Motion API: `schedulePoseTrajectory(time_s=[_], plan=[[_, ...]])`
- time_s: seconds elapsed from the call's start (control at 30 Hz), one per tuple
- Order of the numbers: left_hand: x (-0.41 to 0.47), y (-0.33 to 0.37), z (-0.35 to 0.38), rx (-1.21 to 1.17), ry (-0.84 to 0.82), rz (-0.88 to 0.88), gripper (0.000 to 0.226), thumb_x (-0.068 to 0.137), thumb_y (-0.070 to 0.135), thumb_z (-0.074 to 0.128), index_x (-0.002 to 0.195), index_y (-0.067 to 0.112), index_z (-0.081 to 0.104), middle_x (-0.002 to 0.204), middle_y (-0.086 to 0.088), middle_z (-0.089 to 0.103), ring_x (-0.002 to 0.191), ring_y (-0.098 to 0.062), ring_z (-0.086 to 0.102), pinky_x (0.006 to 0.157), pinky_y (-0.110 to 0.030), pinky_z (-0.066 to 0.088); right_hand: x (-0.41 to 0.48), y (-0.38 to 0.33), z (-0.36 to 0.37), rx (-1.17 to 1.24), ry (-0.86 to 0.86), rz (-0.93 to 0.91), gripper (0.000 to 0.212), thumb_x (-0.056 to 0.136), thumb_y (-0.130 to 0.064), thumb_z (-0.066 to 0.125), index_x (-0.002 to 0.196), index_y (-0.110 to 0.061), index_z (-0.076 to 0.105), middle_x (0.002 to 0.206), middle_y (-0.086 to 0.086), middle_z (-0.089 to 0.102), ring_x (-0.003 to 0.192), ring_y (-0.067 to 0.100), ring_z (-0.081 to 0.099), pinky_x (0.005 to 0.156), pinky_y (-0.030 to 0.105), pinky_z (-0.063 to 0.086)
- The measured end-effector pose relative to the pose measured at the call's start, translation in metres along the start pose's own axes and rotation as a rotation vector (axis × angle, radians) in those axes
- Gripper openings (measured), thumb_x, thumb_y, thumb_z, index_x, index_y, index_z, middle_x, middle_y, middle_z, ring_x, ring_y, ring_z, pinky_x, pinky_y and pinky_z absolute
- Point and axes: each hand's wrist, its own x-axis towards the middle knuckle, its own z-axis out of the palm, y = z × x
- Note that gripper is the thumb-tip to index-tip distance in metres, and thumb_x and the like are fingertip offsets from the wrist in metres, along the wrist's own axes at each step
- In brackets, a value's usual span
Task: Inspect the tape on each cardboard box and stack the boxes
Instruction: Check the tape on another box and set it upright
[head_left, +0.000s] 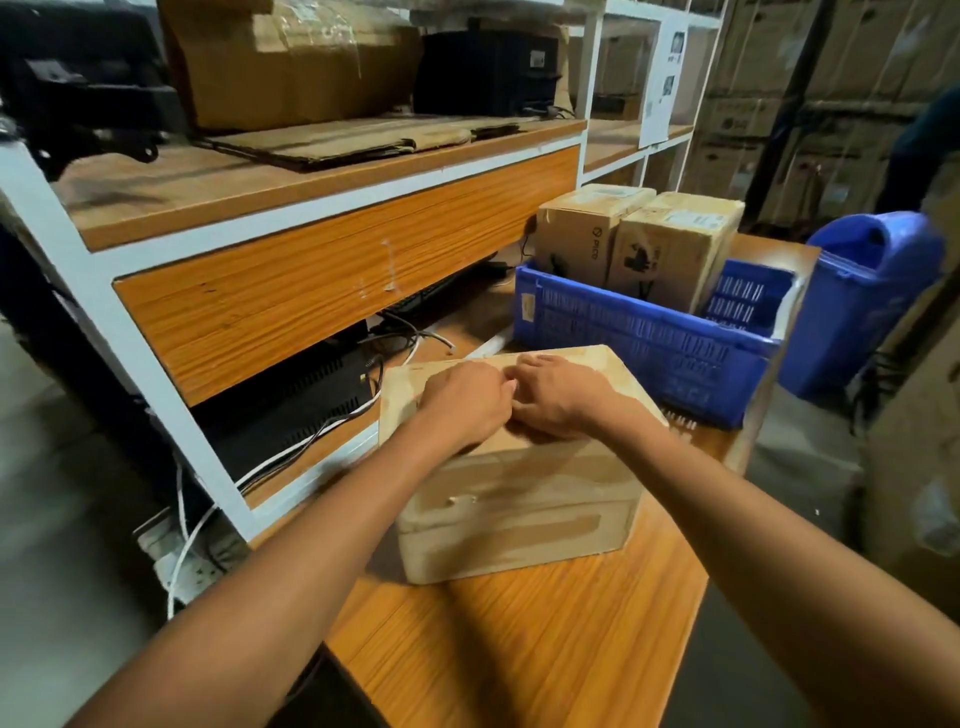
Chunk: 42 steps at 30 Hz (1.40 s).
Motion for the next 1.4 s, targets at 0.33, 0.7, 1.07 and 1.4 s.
schedulePoseTrajectory(time_s=[0.33, 0.7, 1.07, 1.4], plan=[[-0.012, -0.005, 0.015, -0.190, 0.141, 0.184, 0.027, 0.098, 0.026, 0.047, 0.087, 0.016, 0.069, 0.099, -0.003, 0.066, 0.099, -0.025, 0.057, 0.083, -0.045, 0.051, -0.029, 0.005, 0.003, -0.050, 0.200, 0.074, 0.042, 0.098, -0.060, 0.041, 0.118, -0.034, 0.068, 0.111, -0.003, 0.055, 0.098, 0.013, 0.046, 0.083, 0.037, 0.048], [-0.039, 0.010, 0.021, -0.129, 0.362, 0.235, 0.025, 0.097, 0.025, 0.054, 0.092, 0.013, 0.075, 0.093, 0.000, 0.061, 0.089, -0.018, 0.052, 0.070, -0.033, 0.046, -0.049, 0.011, -0.002, 0.076, 0.185, 0.053, 0.031, 0.095, -0.053, 0.055, 0.099, -0.029, 0.074, 0.106, -0.008, 0.060, 0.092, 0.011, 0.056, 0.081, 0.031, 0.054], [-0.046, 0.031, 0.031, -0.199, 0.320, 0.134, 0.027, 0.098, 0.028, 0.054, 0.100, 0.014, 0.078, 0.109, 0.000, 0.066, 0.103, -0.016, 0.053, 0.085, -0.036, 0.050, -0.069, 0.019, 0.009, 0.035, 0.289, 0.045, 0.032, 0.099, -0.051, 0.048, 0.105, -0.028, 0.070, 0.103, -0.009, 0.057, 0.091, 0.010, 0.052, 0.077, 0.032, 0.054], [-0.033, 0.052, 0.027, -0.200, 0.168, 0.125, 0.028, 0.100, 0.035, 0.048, 0.098, 0.025, 0.074, 0.104, 0.009, 0.062, 0.103, -0.014, 0.052, 0.084, -0.038, 0.048, -0.078, 0.050, 0.015, -0.067, 0.372, 0.057, 0.032, 0.100, -0.051, 0.043, 0.097, -0.028, 0.064, 0.093, -0.009, 0.053, 0.081, 0.010, 0.048, 0.070, 0.031, 0.052]])
